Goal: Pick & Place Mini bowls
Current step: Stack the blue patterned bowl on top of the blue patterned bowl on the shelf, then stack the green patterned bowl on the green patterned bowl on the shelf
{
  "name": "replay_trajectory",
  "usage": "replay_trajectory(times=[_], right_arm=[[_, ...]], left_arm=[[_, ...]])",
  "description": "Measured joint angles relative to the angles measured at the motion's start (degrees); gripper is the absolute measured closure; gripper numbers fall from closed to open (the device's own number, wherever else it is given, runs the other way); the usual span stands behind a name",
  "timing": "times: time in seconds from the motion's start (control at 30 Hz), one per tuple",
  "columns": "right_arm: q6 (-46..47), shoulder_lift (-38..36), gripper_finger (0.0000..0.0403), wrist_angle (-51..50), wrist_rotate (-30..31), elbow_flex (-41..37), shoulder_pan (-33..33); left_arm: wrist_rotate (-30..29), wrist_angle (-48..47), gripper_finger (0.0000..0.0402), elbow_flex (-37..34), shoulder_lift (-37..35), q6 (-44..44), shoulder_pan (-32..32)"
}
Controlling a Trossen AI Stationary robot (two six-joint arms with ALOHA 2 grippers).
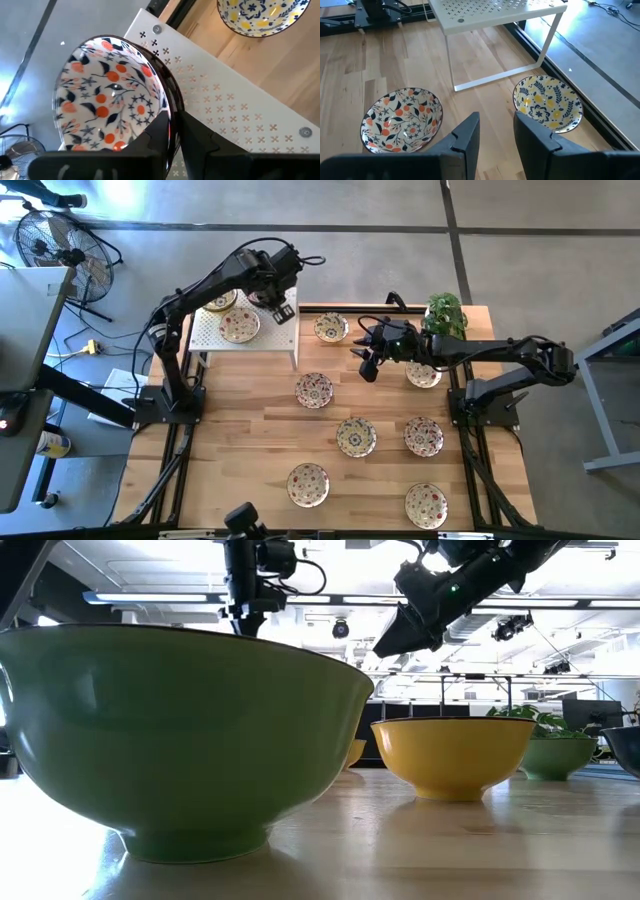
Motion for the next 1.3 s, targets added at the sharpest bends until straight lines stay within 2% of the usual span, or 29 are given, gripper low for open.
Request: replay_trajectory(times=[0.27,0.4,0.57,0.7,0.8,1.0,1.17,1.3], right_arm=[[0.02,0.00,0.0295,0.00,0.00,0.00,0.00],[0.02,0.00,0.0295,0.00,0.00,0.00,-0.01],[0.06,0.00,0.0295,0.00,-0.02,0.00,0.01],[1.41,0.00,0.0295,-0.62,-0.31,0.00,-0.01],[2.57,-0.02,0.0298,-2.11,-0.42,0.00,0.01],[4.86,-2.04,0.0334,-8.45,-3.77,0.01,-0.01],[6.23,-5.70,0.0390,-13.94,-7.01,0.02,0.01],[10.25,-6.93,0.0394,-16.74,-9.55,0.02,0.01]], left_arm=[[0.17,0.06,0.0288,0.04,-0.09,0.50,0.00],[-0.07,-0.13,0.0272,0.47,-1.48,2.12,0.00],[0.61,-1.02,0.0294,4.16,-3.92,2.41,-0.81],[6.29,3.05,0.0356,2.71,-9.80,-3.63,-3.82],[8.01,11.82,0.0394,-2.79,-15.91,-8.33,-8.30],[3.53,33.43,0.0391,-21.66,-27.09,-16.58,-18.99],[-3.36,45.05,0.0398,-35.64,-34.16,-22.47,-26.02],[-5.58,49.34,0.0400,-43.03,-38.46,-22.49,-30.99]])
